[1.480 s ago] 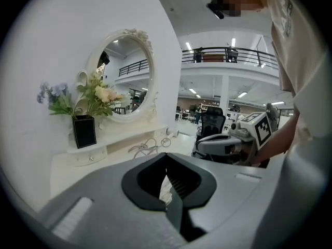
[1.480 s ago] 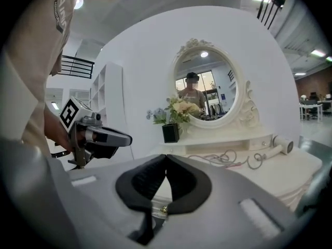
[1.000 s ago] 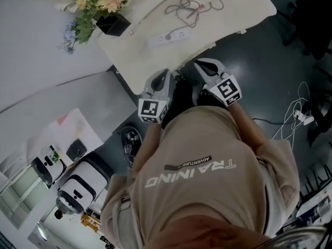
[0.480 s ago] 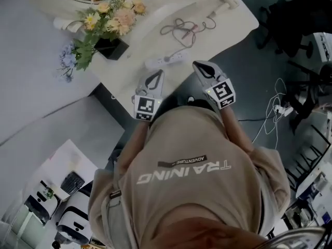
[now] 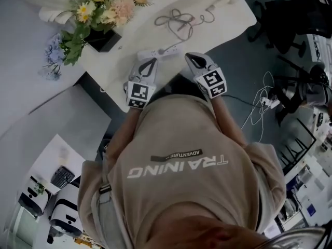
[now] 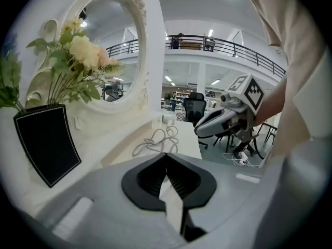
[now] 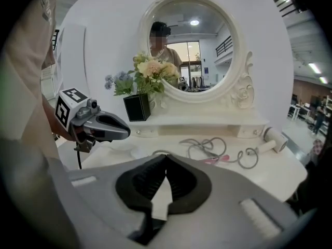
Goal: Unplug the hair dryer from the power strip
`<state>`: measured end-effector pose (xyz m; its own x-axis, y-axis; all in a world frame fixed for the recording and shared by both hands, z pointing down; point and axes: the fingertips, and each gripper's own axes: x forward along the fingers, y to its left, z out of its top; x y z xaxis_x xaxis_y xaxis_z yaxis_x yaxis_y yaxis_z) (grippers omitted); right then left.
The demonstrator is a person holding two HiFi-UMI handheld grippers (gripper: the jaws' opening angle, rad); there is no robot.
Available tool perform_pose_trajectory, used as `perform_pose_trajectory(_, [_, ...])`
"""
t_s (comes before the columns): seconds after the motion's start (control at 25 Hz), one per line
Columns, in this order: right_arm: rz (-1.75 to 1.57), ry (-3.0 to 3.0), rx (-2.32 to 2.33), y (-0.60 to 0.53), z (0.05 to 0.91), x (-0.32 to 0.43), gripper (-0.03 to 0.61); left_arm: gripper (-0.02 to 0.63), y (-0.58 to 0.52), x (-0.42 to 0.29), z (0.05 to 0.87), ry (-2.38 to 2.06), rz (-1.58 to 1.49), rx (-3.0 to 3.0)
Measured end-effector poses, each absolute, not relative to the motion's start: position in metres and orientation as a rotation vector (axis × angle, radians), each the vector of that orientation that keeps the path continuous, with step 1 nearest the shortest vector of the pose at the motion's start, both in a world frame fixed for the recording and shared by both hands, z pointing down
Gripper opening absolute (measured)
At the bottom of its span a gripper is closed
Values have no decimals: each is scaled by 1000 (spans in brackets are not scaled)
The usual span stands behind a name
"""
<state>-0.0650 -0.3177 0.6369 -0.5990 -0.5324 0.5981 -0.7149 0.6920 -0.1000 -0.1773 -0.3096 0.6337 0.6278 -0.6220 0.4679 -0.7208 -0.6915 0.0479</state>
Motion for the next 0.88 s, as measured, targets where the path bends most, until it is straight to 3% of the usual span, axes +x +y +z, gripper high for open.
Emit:
perform_pose_trajectory(0.48, [397, -2368, 528, -344, 692, -77, 3, 16, -323, -151, 667, -1161, 882, 2503])
perform_pose_trajectory(0.56, [344, -2339, 473, -344, 701, -77, 3, 117, -323, -146, 676, -1129, 915, 2472])
perform_pose_trajectory(0.6, [318, -2326, 448, -345, 706, -78, 3, 132, -324, -144, 682, -1111, 932, 2458])
perform_pose_trajectory(0.88, [204, -2275, 316, -342, 732, -83, 3, 130, -344, -124, 710, -1054, 1027, 2441])
